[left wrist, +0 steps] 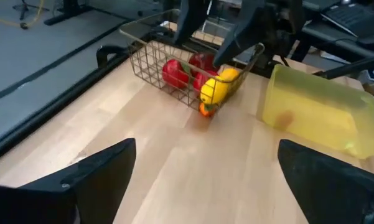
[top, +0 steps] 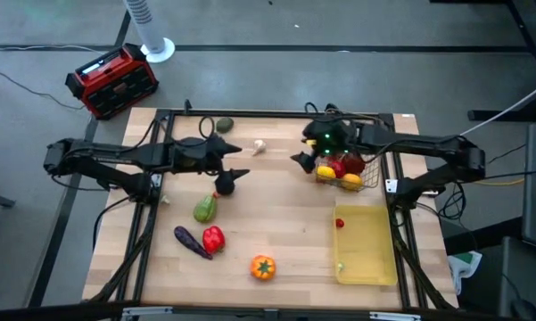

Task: Sort produce into baskets
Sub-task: Put the garlic into the yellow bin

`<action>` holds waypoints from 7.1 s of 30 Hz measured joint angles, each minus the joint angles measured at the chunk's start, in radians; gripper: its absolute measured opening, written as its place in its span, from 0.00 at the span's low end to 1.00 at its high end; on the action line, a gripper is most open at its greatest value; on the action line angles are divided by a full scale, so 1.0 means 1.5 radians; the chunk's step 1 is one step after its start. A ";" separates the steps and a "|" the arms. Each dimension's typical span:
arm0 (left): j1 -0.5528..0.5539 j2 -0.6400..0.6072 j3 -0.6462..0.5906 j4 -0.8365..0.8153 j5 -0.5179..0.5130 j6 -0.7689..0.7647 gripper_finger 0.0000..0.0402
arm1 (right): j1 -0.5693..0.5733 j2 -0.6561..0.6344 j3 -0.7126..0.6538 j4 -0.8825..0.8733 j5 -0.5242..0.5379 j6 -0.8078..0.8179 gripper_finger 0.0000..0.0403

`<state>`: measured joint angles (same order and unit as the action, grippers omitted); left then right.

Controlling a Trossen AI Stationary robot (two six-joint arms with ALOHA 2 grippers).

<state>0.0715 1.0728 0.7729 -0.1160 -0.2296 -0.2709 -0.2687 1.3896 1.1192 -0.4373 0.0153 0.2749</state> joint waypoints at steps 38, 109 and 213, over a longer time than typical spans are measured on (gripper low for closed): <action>-0.027 -0.002 -0.031 0.000 -0.008 -0.015 0.97 | -0.010 0.471 0.314 0.080 0.144 0.081 0.92; -0.034 -0.001 -0.031 -0.002 -0.007 -0.015 0.97 | -0.052 0.538 0.356 -0.006 0.029 0.003 0.01; 0.218 0.435 0.059 0.128 -0.045 -0.224 0.97 | -0.183 0.285 0.356 -0.207 -0.041 -0.087 0.66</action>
<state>0.3989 1.7251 0.8614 0.0759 -0.2966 -0.6071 -0.5426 1.8167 1.6539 -0.7477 -0.0456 0.1448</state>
